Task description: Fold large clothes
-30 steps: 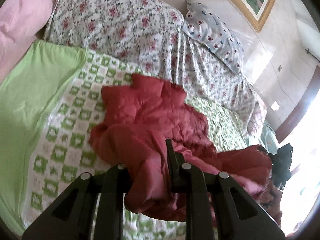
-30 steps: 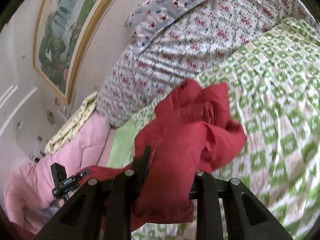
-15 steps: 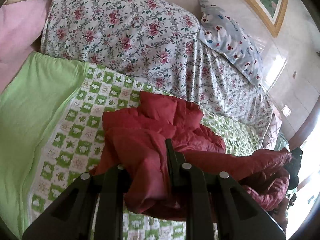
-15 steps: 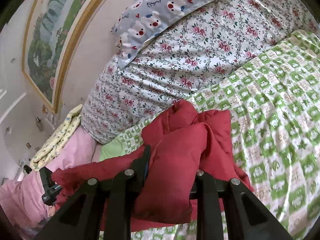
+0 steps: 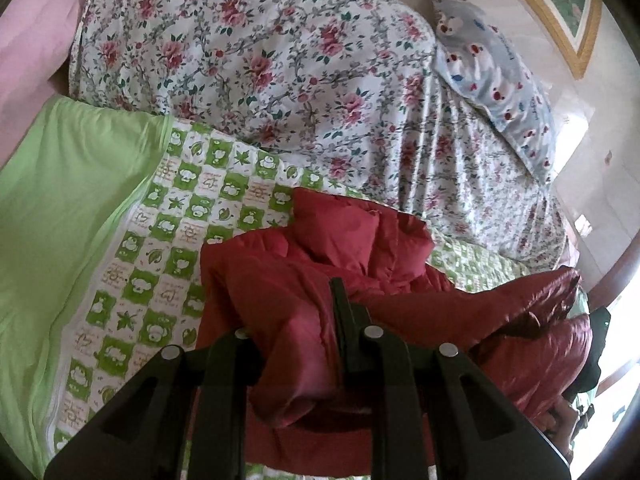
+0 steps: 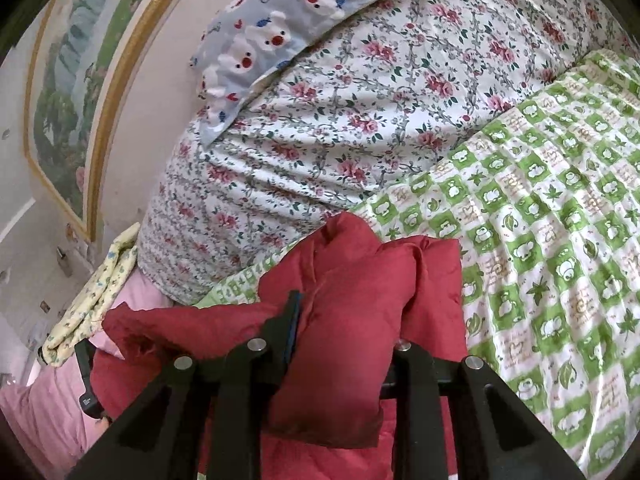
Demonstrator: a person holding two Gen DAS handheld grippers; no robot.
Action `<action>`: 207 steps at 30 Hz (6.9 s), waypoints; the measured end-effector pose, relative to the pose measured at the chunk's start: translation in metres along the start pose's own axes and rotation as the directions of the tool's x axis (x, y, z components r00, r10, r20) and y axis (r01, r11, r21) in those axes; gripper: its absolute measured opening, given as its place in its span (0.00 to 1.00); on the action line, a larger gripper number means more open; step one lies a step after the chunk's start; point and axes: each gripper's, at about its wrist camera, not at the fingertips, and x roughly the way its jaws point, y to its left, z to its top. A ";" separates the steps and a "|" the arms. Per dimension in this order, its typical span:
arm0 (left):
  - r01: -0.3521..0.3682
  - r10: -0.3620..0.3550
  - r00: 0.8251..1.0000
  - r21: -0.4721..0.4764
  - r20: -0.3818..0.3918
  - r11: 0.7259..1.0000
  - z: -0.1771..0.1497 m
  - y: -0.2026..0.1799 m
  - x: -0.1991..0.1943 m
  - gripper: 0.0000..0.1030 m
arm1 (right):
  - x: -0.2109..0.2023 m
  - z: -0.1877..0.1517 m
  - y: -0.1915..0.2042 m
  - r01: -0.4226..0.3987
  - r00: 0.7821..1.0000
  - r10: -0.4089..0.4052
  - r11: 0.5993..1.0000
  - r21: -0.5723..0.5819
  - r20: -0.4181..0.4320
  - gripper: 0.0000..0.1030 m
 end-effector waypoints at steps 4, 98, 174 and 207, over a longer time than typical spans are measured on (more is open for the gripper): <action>-0.022 0.022 1.000 -0.002 -0.008 1.000 0.007 0.004 0.019 0.17 | 0.014 0.006 -0.009 0.021 1.000 -0.021 1.000 0.022 -0.004 0.27; -0.203 0.212 0.971 0.090 -0.112 0.975 0.005 -0.011 0.144 0.37 | 0.224 0.002 -0.035 0.318 0.908 -0.386 0.888 -0.331 -0.162 0.95; 0.258 -0.314 0.933 -0.285 -0.175 0.923 -0.041 0.097 0.125 0.43 | 0.122 -0.038 -0.095 -0.017 0.951 0.066 0.987 0.162 -0.302 0.41; 0.108 -0.163 0.960 -0.238 -0.228 0.965 -0.164 0.093 0.003 0.54 | -0.023 -0.169 -0.088 -0.005 0.963 0.053 0.984 0.177 -0.266 0.54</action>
